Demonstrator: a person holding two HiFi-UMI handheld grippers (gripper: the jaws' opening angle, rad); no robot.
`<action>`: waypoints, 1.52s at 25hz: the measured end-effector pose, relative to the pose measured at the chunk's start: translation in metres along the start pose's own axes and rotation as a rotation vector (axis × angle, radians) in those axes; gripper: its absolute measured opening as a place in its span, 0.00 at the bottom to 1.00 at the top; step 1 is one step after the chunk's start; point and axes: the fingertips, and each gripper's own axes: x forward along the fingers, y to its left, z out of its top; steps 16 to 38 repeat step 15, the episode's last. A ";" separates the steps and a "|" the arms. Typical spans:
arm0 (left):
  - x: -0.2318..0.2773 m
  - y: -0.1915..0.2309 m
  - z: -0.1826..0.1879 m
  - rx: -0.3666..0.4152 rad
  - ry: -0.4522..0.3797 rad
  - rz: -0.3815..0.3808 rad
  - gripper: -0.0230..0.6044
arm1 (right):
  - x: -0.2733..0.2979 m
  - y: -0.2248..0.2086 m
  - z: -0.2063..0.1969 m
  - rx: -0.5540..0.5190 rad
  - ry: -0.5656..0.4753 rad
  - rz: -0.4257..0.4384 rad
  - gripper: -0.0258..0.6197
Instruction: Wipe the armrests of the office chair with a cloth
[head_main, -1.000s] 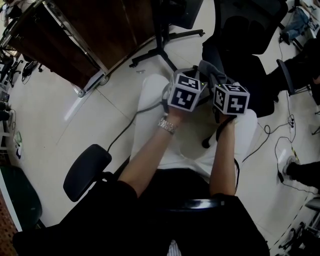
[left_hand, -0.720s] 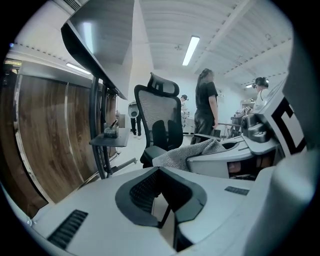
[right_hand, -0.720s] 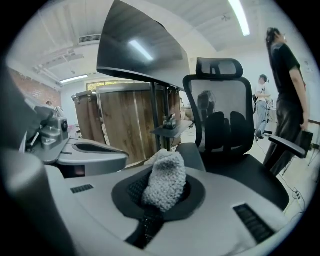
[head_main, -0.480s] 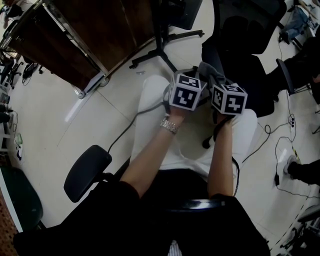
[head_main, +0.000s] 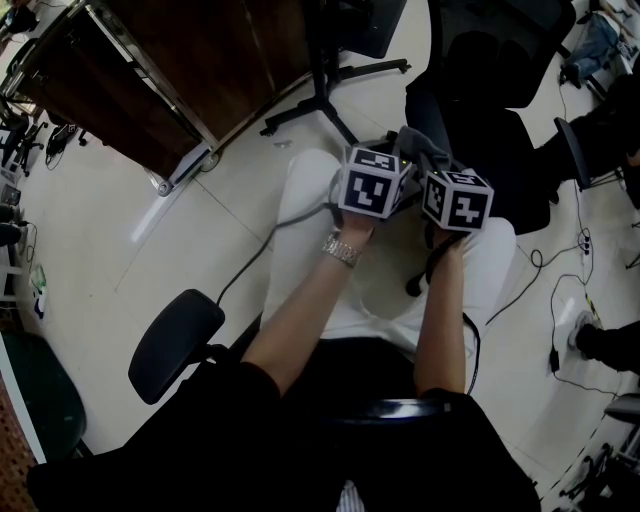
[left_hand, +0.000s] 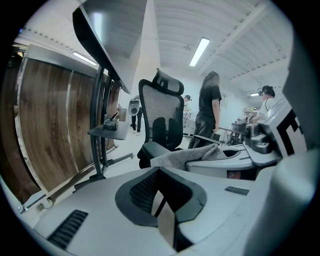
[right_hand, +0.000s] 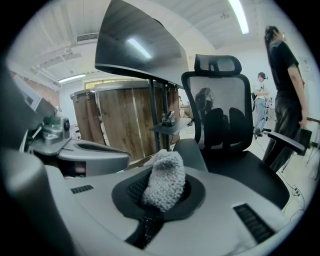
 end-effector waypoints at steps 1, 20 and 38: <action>0.000 0.000 0.000 -0.001 -0.001 -0.001 0.03 | 0.000 0.000 0.000 0.000 -0.001 0.001 0.08; 0.001 -0.004 -0.006 -0.002 0.003 -0.012 0.03 | 0.000 0.010 -0.003 0.002 -0.012 0.028 0.08; 0.001 -0.004 -0.006 -0.002 0.003 -0.012 0.03 | 0.000 0.010 -0.003 0.002 -0.012 0.028 0.08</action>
